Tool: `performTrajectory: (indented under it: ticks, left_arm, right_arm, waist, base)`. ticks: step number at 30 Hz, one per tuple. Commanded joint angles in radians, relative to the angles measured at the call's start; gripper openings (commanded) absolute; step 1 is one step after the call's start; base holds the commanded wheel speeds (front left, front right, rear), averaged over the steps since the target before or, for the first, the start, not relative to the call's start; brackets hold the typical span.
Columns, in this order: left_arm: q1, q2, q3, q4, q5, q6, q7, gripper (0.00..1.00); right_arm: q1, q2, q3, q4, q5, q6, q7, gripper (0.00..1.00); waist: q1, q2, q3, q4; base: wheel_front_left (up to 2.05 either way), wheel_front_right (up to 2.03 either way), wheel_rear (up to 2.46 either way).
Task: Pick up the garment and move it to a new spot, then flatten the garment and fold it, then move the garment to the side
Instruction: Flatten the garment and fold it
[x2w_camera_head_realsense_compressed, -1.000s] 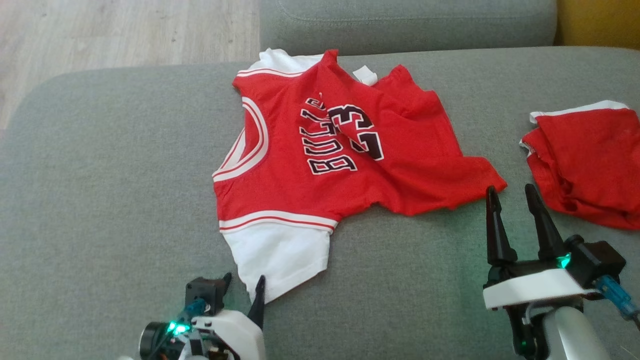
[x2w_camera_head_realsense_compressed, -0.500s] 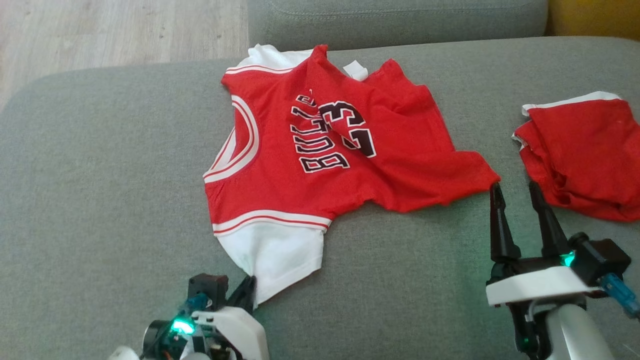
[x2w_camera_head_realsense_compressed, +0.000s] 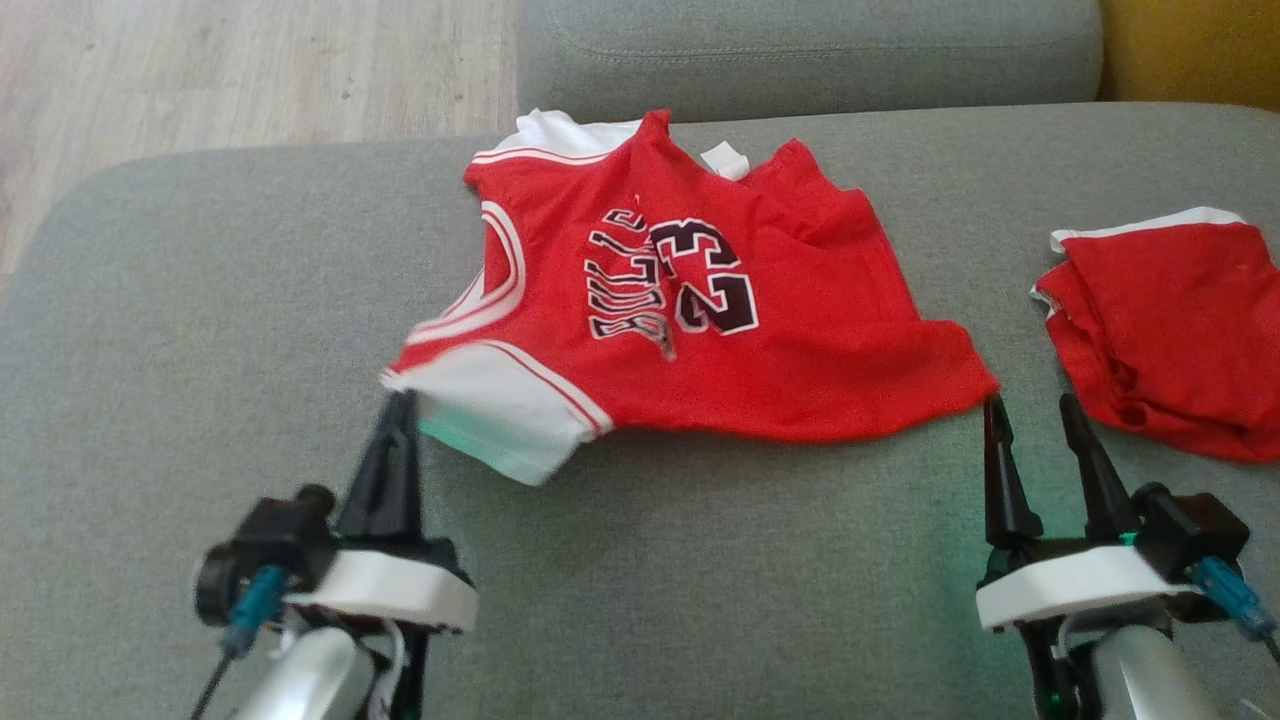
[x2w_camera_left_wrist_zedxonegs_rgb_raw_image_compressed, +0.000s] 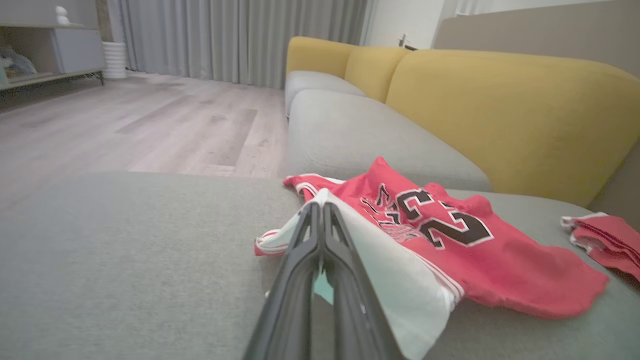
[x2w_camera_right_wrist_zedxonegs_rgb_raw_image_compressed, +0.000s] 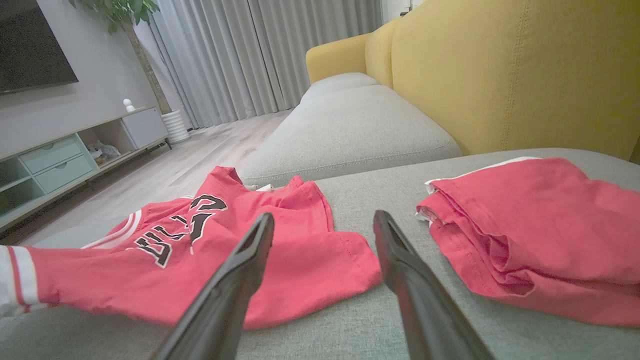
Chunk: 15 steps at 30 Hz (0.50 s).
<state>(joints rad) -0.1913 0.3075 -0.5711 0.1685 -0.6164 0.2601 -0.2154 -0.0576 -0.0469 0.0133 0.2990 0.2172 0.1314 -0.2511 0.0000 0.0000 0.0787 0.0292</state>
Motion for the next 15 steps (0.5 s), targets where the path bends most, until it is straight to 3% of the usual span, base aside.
performTrajectory:
  ticks: [1, 7, 15]
  left_arm:
    - [-0.043, 0.027, 0.058, -0.04, 0.008, 0.014, -0.018, 0.0]
    - [-0.019, 0.029, 0.144, -0.095, 0.042, 0.04, -0.044, 0.0]
    - [0.005, 0.003, 0.154, -0.108, 0.095, 0.008, -0.046, 0.0]
  right_arm:
    - [-0.041, -0.003, 0.017, -0.02, -0.007, -0.001, -0.01, 1.0]
    - [-0.062, -0.003, -0.026, 0.063, -0.055, -0.001, 0.037, 1.0]
    - [-0.089, -0.003, -0.011, 0.165, -0.033, -0.001, 0.107, 1.0]
  waist:
    - [0.0, 0.0, -0.002, 0.002]
    - [0.0, 0.0, -0.001, 0.016]
    - [0.0, 0.0, 0.004, 0.04]
  base:
    - [0.0, 0.0, 0.0]
    - [0.0, 0.0, 0.0]
    - [0.0, 0.0, 0.0]
